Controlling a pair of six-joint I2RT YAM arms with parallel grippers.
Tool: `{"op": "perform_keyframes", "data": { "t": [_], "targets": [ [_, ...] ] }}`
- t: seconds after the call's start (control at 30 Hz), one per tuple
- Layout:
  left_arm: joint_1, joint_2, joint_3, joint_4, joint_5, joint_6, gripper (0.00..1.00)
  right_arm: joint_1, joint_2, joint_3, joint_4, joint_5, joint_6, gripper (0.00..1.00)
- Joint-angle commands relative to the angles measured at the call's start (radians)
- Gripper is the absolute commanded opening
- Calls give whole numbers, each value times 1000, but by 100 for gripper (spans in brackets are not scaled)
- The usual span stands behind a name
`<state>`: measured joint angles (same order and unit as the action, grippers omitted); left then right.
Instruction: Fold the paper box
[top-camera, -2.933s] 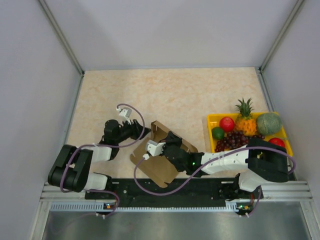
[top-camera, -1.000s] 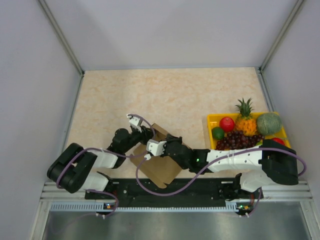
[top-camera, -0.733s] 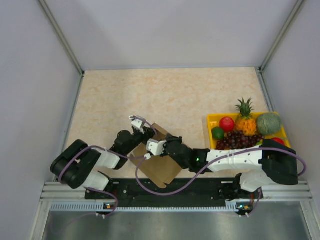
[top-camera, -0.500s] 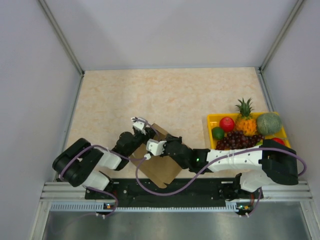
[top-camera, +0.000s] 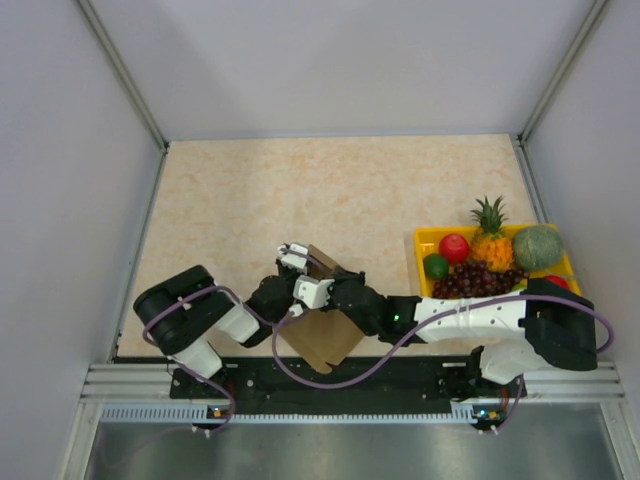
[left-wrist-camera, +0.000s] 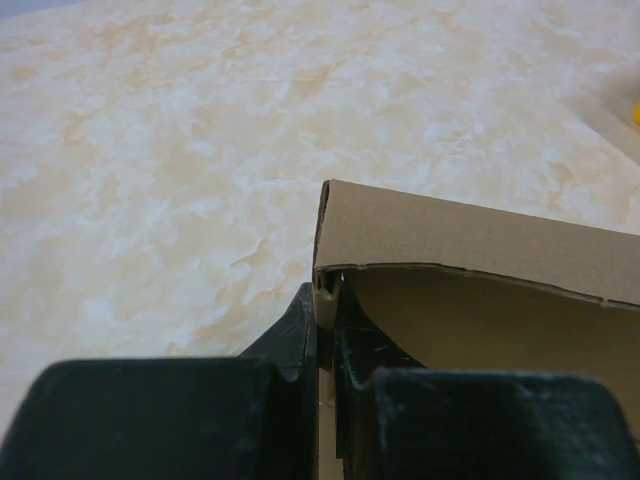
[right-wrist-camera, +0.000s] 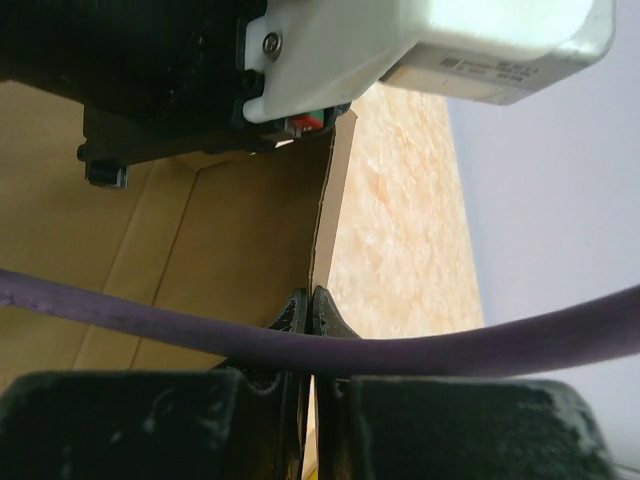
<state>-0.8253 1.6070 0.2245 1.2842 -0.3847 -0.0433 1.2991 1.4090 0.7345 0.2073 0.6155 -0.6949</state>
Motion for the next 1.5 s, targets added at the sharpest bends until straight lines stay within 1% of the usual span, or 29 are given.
{"op": "perform_keyframes", "data": {
  "t": [0.0, 0.03, 0.07, 0.1, 0.17, 0.2, 0.27, 0.33, 0.37, 0.4, 0.43, 0.47, 0.57, 0.63, 0.73, 0.8, 0.87, 0.97, 1.03, 1.07, 1.1, 1.13, 1.17, 1.23, 1.3, 1.37, 1.4, 1.43, 1.47],
  "targets": [
    [-11, 94, -1, 181, -224, 106, 0, 22, -10, 9, -88, -135, 61, 0],
    [-11, 91, -5, 156, -226, 77, 4, 22, -12, 9, -86, -135, 61, 0],
    [-12, 82, -11, 156, -230, 57, 11, 22, -13, 9, -85, -135, 61, 0],
    [-12, 79, -17, 159, -229, 48, 22, 22, -13, 9, -85, -135, 61, 0],
    [-11, 64, -33, 152, -204, 45, 26, 22, -15, 8, -85, -134, 61, 0],
    [-12, 59, -34, 139, -197, 17, 27, 22, -16, 8, -86, -135, 61, 0],
    [-12, 51, -33, 121, -181, 10, 27, 22, -18, 6, -85, -134, 63, 0],
    [-12, 53, -34, 124, -175, 7, 22, 22, -19, 5, -86, -134, 63, 0],
    [-12, 48, -42, 129, -169, -1, 24, 22, -19, 3, -86, -135, 63, 0],
    [-11, 42, -48, 139, -152, -7, 27, 22, -18, 3, -86, -135, 63, 0],
    [-12, 38, -63, 142, -142, -19, 37, 22, -19, 3, -86, -132, 63, 0],
    [-11, 24, -70, 144, -134, -24, 43, 22, -18, 2, -85, -134, 64, 0],
    [-11, -4, -79, 115, -118, -39, 47, 22, -16, 0, -85, -137, 64, 0],
    [-11, -21, -86, 99, -100, -55, 47, 22, -16, 3, -85, -135, 64, 0],
    [-9, -32, -77, 76, -101, -55, 40, 22, -16, 3, -86, -135, 64, 0],
    [-9, -24, -80, 89, -95, -52, 38, 22, -15, 6, -89, -134, 63, 0],
    [-9, -24, -94, 81, -83, -78, 38, 22, -18, 6, -92, -131, 64, 0],
    [-11, -6, -79, 72, -86, -76, 40, 22, -21, 6, -92, -134, 66, 0],
    [-11, 2, -70, 66, -97, -81, 38, 22, -19, 8, -94, -132, 66, 0],
    [-11, 13, -63, 38, -106, -79, 34, 22, -22, 9, -92, -132, 66, 0],
    [-11, 21, -54, 23, -109, -79, 26, 22, -21, 9, -92, -132, 66, 0],
    [-12, 43, -38, 14, -111, -66, 15, 23, -21, 9, -92, -135, 66, 0],
    [-18, 54, -34, 14, -135, -57, 8, 22, -19, 9, -92, -137, 66, 0],
    [-32, 79, -30, 62, -187, -23, 0, 22, -21, 9, -92, -135, 66, 0],
    [-46, 80, -27, 76, -217, -15, 0, 22, -22, 9, -92, -135, 67, 0],
    [-44, 88, -31, 84, -215, -23, 0, 22, -21, 11, -92, -137, 69, 0],
    [-46, 90, -40, 99, -211, -35, 4, 23, -22, 11, -92, -134, 69, 0],
    [-47, 90, -45, 105, -210, -41, 12, 22, -22, 11, -92, -132, 69, 0],
    [-46, 87, -53, 115, -210, -46, 28, 22, -21, 9, -92, -132, 69, 0]
  ]
}}
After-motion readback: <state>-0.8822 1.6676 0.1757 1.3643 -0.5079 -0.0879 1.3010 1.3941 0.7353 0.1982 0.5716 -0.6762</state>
